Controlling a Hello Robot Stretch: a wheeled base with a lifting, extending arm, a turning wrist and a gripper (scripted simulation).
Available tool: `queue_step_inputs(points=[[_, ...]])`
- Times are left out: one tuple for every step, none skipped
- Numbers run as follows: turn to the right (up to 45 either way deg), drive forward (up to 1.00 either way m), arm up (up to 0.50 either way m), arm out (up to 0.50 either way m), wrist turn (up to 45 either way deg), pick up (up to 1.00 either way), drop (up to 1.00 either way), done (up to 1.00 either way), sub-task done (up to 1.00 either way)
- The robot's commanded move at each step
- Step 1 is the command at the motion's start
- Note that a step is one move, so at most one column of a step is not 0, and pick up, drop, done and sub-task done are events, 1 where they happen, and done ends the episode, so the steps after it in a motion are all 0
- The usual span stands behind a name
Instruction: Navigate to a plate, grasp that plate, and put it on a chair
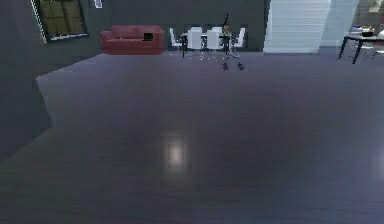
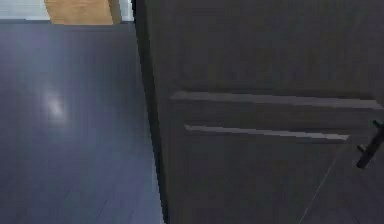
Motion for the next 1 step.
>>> queue_step_inputs(points=[[0.0,1.00,0.00,0.00,0.0,0.00,0.00,0.00,0.00]])
